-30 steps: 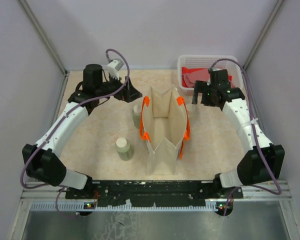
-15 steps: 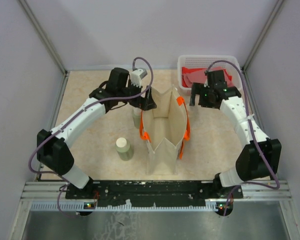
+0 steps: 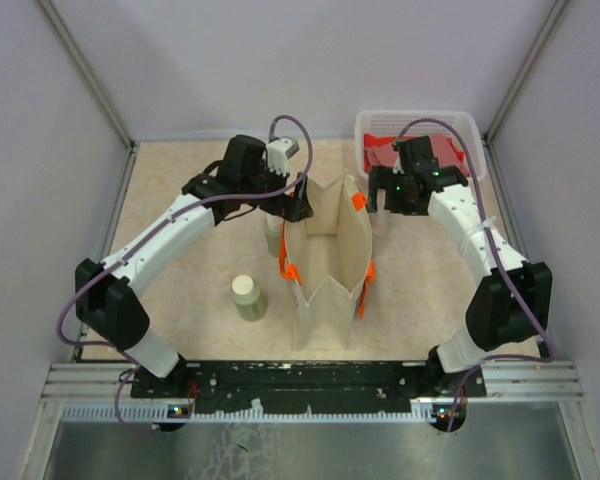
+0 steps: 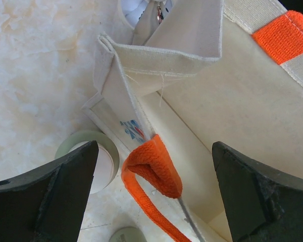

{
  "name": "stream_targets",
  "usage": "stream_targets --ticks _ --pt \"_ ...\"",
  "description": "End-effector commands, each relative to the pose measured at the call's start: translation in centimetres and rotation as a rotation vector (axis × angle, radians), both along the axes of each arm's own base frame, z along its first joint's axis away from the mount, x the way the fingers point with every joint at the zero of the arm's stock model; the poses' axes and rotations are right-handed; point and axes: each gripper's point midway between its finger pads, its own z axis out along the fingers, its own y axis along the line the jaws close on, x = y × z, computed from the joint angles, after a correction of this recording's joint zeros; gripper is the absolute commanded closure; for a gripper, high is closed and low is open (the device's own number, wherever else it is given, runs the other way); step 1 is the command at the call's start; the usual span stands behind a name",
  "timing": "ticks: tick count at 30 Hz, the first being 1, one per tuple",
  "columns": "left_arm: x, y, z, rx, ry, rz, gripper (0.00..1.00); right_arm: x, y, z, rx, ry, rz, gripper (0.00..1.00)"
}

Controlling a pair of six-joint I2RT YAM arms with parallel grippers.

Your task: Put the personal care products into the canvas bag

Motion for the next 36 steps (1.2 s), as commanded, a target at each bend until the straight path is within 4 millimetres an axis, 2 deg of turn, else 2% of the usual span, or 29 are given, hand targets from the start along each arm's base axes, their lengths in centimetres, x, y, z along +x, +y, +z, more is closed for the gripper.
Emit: stream_targets --ticks 1,8,14,17,19,23,25,32,36 --pt "-0.3 0.0 1.1 0.014 -0.035 0.001 0.01 0.6 0.6 1.5 -0.003 -0.032 0.015 0.01" --pt "0.3 0.8 1.1 0.063 -0.059 0.053 0.01 0.7 0.5 1.5 -0.018 -0.034 0.015 0.01" --pt "1.8 1.5 2.6 0.047 -0.098 0.164 0.01 0.8 0.2 1.3 -0.037 -0.031 0.010 0.01" --pt "2.1 2.3 4.0 0.011 -0.144 0.227 0.00 0.9 0.0 1.4 -0.046 -0.036 0.008 0.01" --pt "2.0 2.6 5.7 -0.041 -0.202 0.245 0.00 1.0 -0.1 1.4 -0.052 -0.038 0.005 0.01" --pt "1.5 2.3 7.7 -0.060 -0.296 0.164 0.00 1.2 -0.2 1.6 -0.059 -0.042 0.003 0.01" --pt "1.3 2.0 7.6 -0.031 -0.311 0.108 0.00 1.2 -0.2 1.7 -0.061 -0.043 0.000 0.01" --pt "1.8 2.0 5.9 -0.021 -0.247 0.156 0.00 1.2 -0.6 2.3 -0.076 -0.056 -0.008 0.01" --pt "2.0 2.2 5.6 -0.020 -0.236 0.187 0.00 1.2 -0.8 2.5 -0.082 -0.062 -0.012 0.01"
